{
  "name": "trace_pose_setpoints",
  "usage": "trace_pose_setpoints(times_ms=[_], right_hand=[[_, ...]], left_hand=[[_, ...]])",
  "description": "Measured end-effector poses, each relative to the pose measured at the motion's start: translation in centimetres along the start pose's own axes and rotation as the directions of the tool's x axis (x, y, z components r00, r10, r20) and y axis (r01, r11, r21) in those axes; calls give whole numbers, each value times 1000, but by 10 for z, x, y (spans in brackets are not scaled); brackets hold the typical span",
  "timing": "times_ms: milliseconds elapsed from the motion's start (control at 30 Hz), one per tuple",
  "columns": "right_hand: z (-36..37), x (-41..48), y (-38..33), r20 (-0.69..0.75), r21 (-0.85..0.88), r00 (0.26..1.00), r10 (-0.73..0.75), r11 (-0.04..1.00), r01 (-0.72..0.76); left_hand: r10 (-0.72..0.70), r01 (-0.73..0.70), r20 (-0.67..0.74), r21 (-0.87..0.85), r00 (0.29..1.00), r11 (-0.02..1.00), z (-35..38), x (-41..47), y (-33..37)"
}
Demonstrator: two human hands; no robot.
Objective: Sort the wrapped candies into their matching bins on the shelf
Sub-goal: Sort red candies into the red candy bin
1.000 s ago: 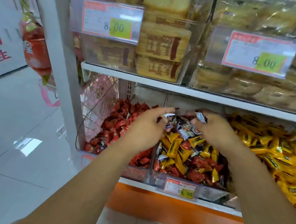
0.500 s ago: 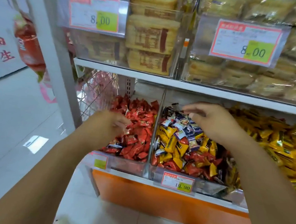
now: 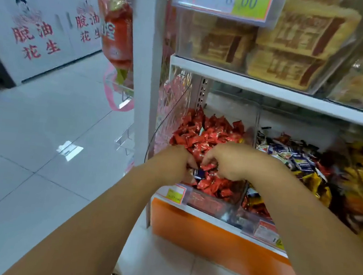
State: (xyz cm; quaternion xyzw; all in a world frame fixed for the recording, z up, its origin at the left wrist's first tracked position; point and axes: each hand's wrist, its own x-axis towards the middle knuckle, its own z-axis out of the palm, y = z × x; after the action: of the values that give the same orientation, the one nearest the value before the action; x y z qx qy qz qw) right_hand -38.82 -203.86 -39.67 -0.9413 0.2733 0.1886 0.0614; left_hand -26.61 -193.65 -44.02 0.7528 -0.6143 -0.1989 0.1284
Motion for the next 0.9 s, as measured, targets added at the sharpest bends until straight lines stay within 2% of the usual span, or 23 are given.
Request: trace_pose_setpoints(times_ms=[100,233,300,367,433,567,633,700,900], right_hand=[[6,13,2,-30,-88,999,32,996,-34],[1,24,16,-294,256,950,106,966,-29],[-9,19,23,-367,338,921,135,941,-3],[-17,13,26,-326,358,939,111,934,14],[-19,10,24,-208,304,975,78,953,-12],[-11,22,14,68,18,995,74,997,-76],[-6,32,7,144,-203,988,57,979,-27],[1,40,2,166,-312,985,54,950,0],[-2,38,13,43,-67,998,35,997,-32]], left_hand=[[-45,46,-36,7,998,999,-7,0,-5],[-52,43,-287,-38,957,998,-23,-23,-7],[-57,29,-341,-86,938,996,-25,-36,-11],[-57,27,-327,-94,943,995,-22,-45,-17],[-42,14,-314,-91,948,996,-19,-50,-22],[-4,-20,-323,-72,946,997,-16,-58,-26],[-3,-23,-321,-77,947,997,-17,-60,-27],[-18,-15,-326,-99,945,995,-18,-60,-28],[-48,-14,-341,-177,939,984,-19,-59,-29]])
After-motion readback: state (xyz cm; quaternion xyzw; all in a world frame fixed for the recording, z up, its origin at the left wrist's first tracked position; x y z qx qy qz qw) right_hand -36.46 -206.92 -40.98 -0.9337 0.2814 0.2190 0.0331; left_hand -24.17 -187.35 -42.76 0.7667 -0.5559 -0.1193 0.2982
